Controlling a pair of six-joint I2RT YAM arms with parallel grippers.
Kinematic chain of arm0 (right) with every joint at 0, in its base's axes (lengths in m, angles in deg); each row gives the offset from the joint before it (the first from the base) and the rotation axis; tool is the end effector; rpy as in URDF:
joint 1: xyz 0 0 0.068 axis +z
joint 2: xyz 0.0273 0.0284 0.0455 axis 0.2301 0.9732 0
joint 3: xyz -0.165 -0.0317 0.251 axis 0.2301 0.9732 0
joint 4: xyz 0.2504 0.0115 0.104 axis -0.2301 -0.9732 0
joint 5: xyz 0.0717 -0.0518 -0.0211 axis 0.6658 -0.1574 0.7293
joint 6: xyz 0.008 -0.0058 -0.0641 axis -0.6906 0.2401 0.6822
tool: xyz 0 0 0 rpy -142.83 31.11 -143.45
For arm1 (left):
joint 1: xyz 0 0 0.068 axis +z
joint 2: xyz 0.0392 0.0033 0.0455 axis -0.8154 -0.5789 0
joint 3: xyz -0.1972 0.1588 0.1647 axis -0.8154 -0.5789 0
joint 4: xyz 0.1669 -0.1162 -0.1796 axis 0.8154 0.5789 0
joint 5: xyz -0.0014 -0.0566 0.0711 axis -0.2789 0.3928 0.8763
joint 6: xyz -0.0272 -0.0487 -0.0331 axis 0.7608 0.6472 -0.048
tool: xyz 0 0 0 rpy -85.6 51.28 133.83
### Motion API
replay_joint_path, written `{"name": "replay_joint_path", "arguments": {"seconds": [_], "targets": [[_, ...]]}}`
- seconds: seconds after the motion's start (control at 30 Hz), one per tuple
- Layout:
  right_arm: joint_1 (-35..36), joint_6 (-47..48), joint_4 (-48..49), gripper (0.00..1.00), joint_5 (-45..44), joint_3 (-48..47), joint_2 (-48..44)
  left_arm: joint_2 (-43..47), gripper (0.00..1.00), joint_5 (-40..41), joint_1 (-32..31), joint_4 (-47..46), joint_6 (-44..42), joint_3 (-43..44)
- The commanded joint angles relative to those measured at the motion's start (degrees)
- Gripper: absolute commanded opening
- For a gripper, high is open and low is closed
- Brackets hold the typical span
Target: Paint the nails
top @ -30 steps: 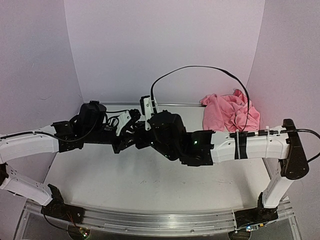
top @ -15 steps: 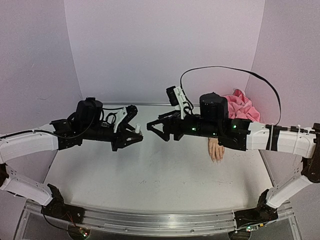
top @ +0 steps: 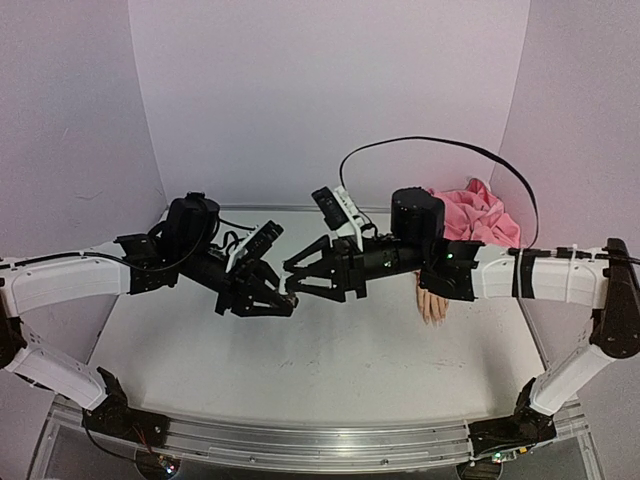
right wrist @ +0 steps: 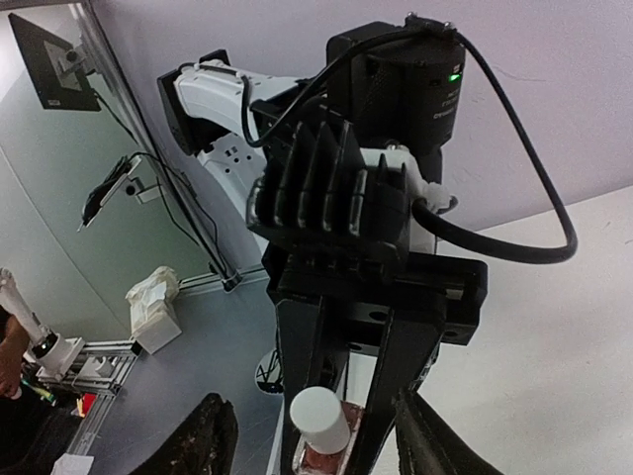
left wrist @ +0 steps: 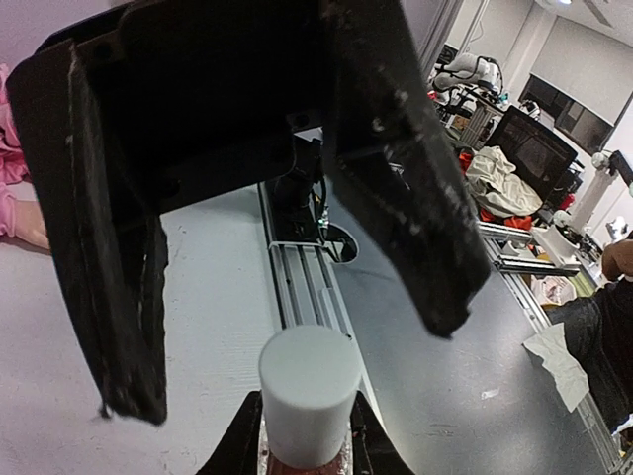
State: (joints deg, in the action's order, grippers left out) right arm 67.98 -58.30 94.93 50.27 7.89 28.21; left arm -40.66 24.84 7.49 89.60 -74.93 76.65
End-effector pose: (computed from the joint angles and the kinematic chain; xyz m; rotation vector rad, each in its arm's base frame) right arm 0.1812 0.3187 0.3786 -1.1672 1.0536 1.5343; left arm 0.1676 -0.2447 0.3224 1.5232 1.3994 -1.4640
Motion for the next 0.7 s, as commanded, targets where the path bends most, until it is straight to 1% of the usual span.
{"name": "replay_joint_path", "arguments": {"seconds": [0.0, 0.17, 0.23, 0.33, 0.4, 0.47, 0.63, 0.67], "targets": [[0.2, -1.8, 6.8, 0.52, 8.1, -4.2, 3.0, 0.1, 0.0, -4.6, -0.1, -2.7, 0.6, 3.0], [0.4, -4.0, 10.6, 0.4, 9.7, -5.7, 4.9, 0.0, 0.0, -4.9, -0.2, -2.8, 0.9, 3.1], [0.4, -4.6, 11.2, 0.37, 9.8, -5.9, 5.4, 0.0, 0.0, -5.2, -0.2, -2.8, 0.9, 3.1], [0.4, -5.2, 11.8, 0.31, 10.0, -6.2, 6.4, -0.1, 0.0, -5.2, -0.2, -2.8, 0.8, 3.1], [0.6, -5.5, 11.9, 0.29, 10.5, -6.6, 6.9, 0.0, 0.0, -5.2, -0.2, -2.8, 0.9, 3.1], [0.7, -5.3, 12.0, 0.25, 10.6, -6.4, 7.1, 0.1, 0.0, -5.2, -0.2, -2.7, 0.8, 3.0], [0.8, -4.3, 11.6, 0.05, 9.5, -4.8, 6.0, 0.7, 0.0, -2.2, -0.2, -2.8, 0.4, 2.7], [0.7, -3.8, 10.9, 0.0, 9.0, -4.4, 5.7, 1.0, 0.0, -1.1, -0.1, -2.8, 0.1, 2.5]]}}
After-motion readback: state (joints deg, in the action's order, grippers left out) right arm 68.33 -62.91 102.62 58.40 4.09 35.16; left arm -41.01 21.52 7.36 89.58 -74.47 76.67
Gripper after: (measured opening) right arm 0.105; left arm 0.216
